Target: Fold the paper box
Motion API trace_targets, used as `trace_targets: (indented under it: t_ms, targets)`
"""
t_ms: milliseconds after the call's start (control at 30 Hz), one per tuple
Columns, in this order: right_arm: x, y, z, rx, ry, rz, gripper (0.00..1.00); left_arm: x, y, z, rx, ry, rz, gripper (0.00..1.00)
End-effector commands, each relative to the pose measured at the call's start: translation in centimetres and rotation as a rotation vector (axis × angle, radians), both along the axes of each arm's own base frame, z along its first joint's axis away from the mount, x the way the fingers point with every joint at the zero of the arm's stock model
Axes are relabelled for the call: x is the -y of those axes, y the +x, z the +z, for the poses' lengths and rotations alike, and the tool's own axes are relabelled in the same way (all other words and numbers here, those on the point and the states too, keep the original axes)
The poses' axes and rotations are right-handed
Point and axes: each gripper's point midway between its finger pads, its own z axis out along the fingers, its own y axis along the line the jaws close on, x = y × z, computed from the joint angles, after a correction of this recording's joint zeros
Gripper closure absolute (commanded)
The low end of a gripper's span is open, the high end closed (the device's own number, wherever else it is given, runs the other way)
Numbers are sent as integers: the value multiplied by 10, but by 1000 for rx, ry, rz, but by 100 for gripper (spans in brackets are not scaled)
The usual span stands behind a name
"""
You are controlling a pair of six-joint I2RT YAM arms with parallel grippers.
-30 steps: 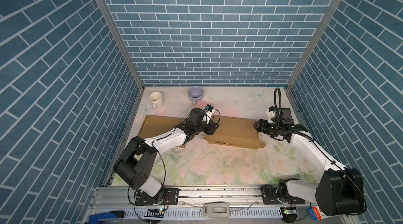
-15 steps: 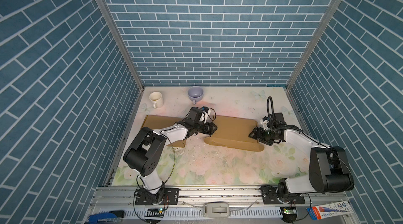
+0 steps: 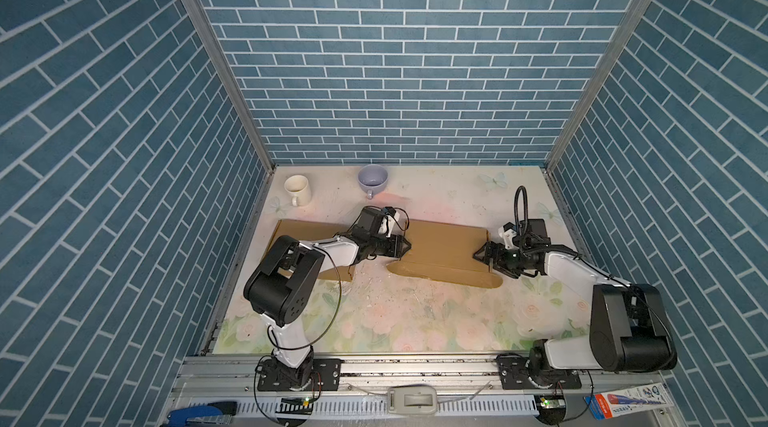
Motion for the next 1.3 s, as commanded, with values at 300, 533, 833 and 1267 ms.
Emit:
trace_targets:
  t_ms: [300, 533, 833, 1267]
  targets:
    - [-16, -2, -5, -42, 209, -65, 2, -39, -15, -61, -232, 11, 61, 56]
    - [-17, -10, -16, -69, 221, -79, 2, -50, -13, -69, -303, -13, 94, 62]
    - [-35, -11, -22, -54, 310, -42, 5, -51, -12, -77, -339, -38, 111, 64]
    - [-57, 14, -2, 54, 408, -60, 26, -43, 2, -53, -277, -124, 133, 52]
